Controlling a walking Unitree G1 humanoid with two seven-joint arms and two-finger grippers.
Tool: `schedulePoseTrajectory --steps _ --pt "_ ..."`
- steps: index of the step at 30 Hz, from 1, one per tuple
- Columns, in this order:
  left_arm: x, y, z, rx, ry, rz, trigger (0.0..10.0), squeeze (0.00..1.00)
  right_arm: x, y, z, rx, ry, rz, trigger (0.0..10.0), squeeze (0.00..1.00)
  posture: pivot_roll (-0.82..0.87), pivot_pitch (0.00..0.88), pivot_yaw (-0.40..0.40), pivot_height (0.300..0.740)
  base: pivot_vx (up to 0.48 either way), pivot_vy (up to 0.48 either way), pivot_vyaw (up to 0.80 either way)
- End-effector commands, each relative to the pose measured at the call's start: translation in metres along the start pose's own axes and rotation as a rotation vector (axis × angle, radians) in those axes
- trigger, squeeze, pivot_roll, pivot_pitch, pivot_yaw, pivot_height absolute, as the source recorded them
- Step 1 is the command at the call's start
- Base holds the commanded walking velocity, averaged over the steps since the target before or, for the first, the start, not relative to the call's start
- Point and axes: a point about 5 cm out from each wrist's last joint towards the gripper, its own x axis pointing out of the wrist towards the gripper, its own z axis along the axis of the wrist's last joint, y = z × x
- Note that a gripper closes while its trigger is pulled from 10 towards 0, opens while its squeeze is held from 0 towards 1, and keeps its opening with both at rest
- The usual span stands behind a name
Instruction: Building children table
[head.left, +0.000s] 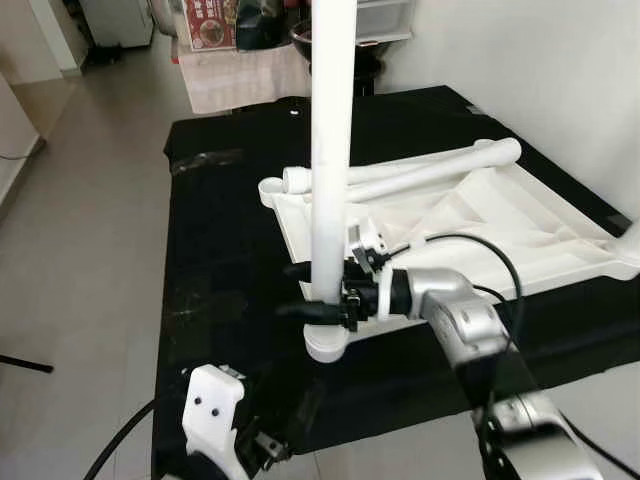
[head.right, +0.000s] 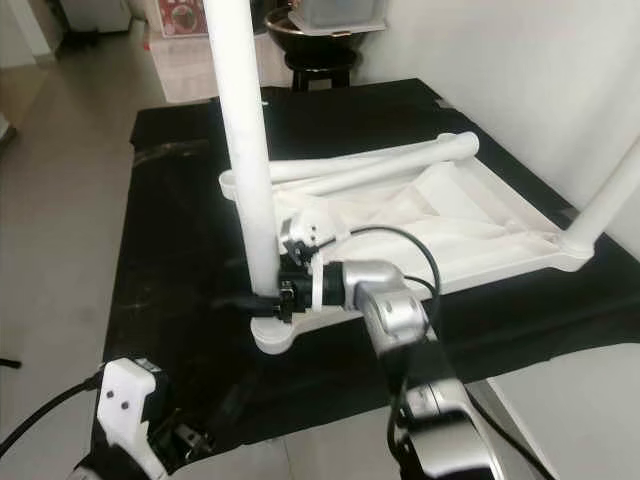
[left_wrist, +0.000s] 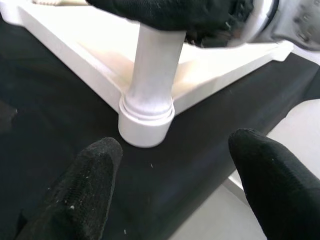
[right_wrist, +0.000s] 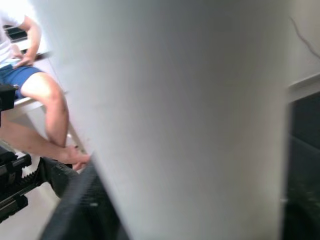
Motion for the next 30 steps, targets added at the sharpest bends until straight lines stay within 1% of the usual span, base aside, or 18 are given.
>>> schedulePoseTrajectory --steps 1,2,6,9,12,14,15,16,17,18,19,21,22,24,25,26,27,30 --pt "-0.002 -0.003 0.0 0.007 0.013 -0.004 10.0 0.0 0.004 0.001 -0.002 0.002 -0.012 0.05 1.8 0.0 0.13 0.189 -0.008 0.74 0.0 0.0 0.0" --pt "-0.003 -0.004 0.0 0.007 0.016 -0.004 10.0 0.0 0.002 -0.002 0.001 -0.007 -0.01 0.057 0.0 0.0 0.13 0.193 -0.008 0.74 0.0 0.0 0.0" --pt "-0.005 -0.005 0.0 0.004 0.022 -0.004 10.0 0.0 -0.004 -0.008 0.007 -0.028 -0.004 0.046 0.0 0.0 0.13 0.193 -0.008 0.74 0.0 0.0 0.0" --pt "-0.004 -0.005 -0.001 0.002 0.026 -0.007 10.0 0.0 -0.01 -0.007 0.008 -0.062 0.008 0.037 0.0 0.0 0.12 0.184 -0.01 0.74 0.0 0.0 0.0" --pt "-0.004 -0.005 -0.001 0.001 0.027 -0.007 10.0 0.0 -0.012 -0.007 0.007 -0.072 0.014 0.033 0.0 0.0 0.12 0.182 -0.012 0.74 0.0 0.0 0.0" --pt "-0.002 -0.005 -0.002 0.001 0.024 -0.008 10.0 0.0 -0.016 -0.005 0.002 -0.101 0.008 -0.089 0.0 0.0 0.11 0.175 -0.026 0.74 0.0 0.0 0.0" --pt "-0.001 -0.004 -0.002 0.001 0.02 -0.006 10.0 0.0 -0.016 -0.002 -0.005 -0.095 0.001 -0.223 0.0 0.0 0.09 0.172 -0.032 0.74 0.0 0.0 0.0" --pt "-0.001 -0.004 -0.002 0.001 0.02 -0.006 10.0 0.0 -0.016 -0.002 -0.005 -0.095 0.001 -0.223 0.0 0.0 0.09 0.172 -0.032 0.74 0.0 0.0 0.0" --pt "-0.001 -0.003 -0.001 0.002 0.017 -0.005 10.0 0.0 -0.016 0.0 -0.01 -0.089 -0.004 -0.318 0.0 0.0 0.09 0.172 -0.032 0.74 0.0 0.0 0.0" --pt "-0.001 -0.003 -0.001 0.002 0.017 -0.005 10.0 0.0 -0.016 0.0 -0.01 -0.089 -0.004 -0.318 0.0 0.0 0.09 0.172 -0.032 0.74 0.0 0.0 0.0" --pt "0.0 -0.001 -0.001 0.004 0.014 -0.002 10.0 0.0 -0.015 0.003 -0.028 -0.079 0.048 -0.648 0.0 0.0 0.08 0.172 -0.024 0.74 0.0 0.0 0.0" --pt "0.0 -0.001 -0.001 0.004 0.014 -0.002 10.0 0.0 -0.015 0.003 -0.028 -0.079 0.048 -0.648 0.0 0.0 0.08 0.172 -0.024 0.74 0.0 0.0 0.0" --pt "0.003 0.005 0.0 0.008 0.01 -0.003 10.0 0.0 -0.018 0.04 -0.052 -0.067 0.118 -1.078 0.0 0.0 0.04 0.157 0.004 0.74 0.0 0.0 0.0" --pt "0.003 0.005 0.0 0.008 0.01 -0.003 10.0 0.0 -0.018 0.04 -0.052 -0.067 0.118 -1.078 0.0 0.0 0.04 0.157 0.004 0.74 0.0 0.0 0.0" --pt "0.009 0.011 -0.003 0.005 0.012 -0.017 10.0 0.0 -0.008 0.047 -0.052 -0.097 0.127 -1.076 0.0 0.0 0.03 0.112 -0.001 0.74 0.0 0.0 0.0" --pt "0.009 0.011 -0.003 0.005 0.012 -0.017 10.0 0.0 -0.008 0.047 -0.052 -0.097 0.127 -1.076 0.0 0.0 0.03 0.112 -0.001 0.74 0.0 0.0 0.0" --pt "0.011 0.012 -0.004 0.003 0.013 -0.023 10.0 0.0 -0.004 0.043 -0.052 -0.109 0.128 -1.039 0.0 0.0 0.03 0.112 -0.001 0.74 0.0 0.0 0.0" --pt "0.014 0.012 -0.004 0.004 0.011 -0.027 10.0 0.0 -0.002 0.038 -0.053 -0.11 0.128 -1.026 0.0 0.0 0.05 0.108 -0.015 0.74 0.0 0.0 0.0"
